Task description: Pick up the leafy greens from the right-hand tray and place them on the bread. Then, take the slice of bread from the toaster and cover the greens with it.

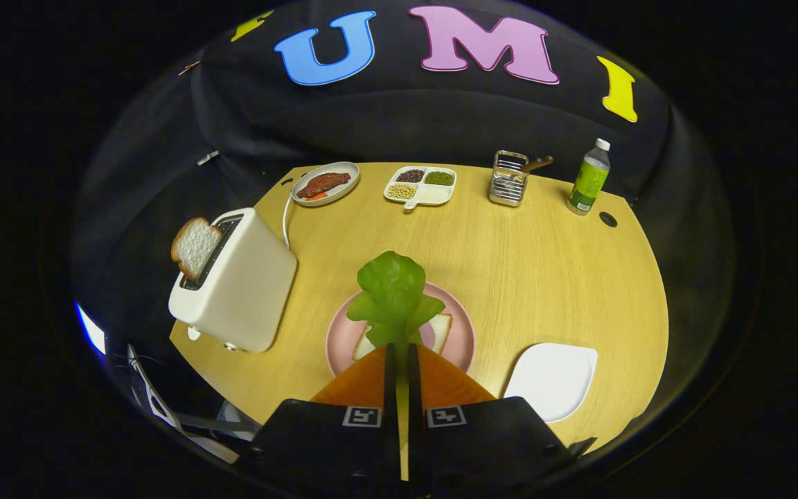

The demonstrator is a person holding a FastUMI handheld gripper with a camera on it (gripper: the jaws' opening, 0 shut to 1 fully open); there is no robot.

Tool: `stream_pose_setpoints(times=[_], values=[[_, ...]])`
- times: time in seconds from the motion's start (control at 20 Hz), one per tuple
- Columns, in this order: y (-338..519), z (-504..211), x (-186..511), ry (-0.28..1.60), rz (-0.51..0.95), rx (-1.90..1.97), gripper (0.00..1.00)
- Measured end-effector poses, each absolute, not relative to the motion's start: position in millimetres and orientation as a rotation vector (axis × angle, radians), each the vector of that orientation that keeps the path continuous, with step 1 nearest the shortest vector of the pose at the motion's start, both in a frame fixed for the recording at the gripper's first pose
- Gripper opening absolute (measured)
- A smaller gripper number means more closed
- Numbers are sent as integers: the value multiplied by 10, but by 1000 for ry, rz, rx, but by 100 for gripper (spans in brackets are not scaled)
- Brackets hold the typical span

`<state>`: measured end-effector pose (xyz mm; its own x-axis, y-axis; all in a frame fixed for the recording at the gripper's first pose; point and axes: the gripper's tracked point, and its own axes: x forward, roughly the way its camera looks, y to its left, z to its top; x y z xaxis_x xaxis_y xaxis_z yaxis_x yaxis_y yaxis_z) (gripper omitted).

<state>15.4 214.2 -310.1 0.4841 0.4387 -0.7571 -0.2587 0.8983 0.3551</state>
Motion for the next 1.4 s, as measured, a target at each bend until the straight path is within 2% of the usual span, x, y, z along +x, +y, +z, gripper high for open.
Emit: stream_pose_setpoints(times=[0.3,0.4,0.45,0.5,0.65,0.7,0.95,1.4], values=[[2345,-3267,394,1004,419,154,9],[2305,-3373,470,1007,385,126,22],[2253,-3403,526,987,360,106,34],[2238,-3411,562,974,349,95,39],[2231,-3422,564,965,345,85,97],[2233,-3395,559,957,347,88,100],[2259,-3096,547,876,358,144,97],[2348,-1858,495,615,415,270,96]])
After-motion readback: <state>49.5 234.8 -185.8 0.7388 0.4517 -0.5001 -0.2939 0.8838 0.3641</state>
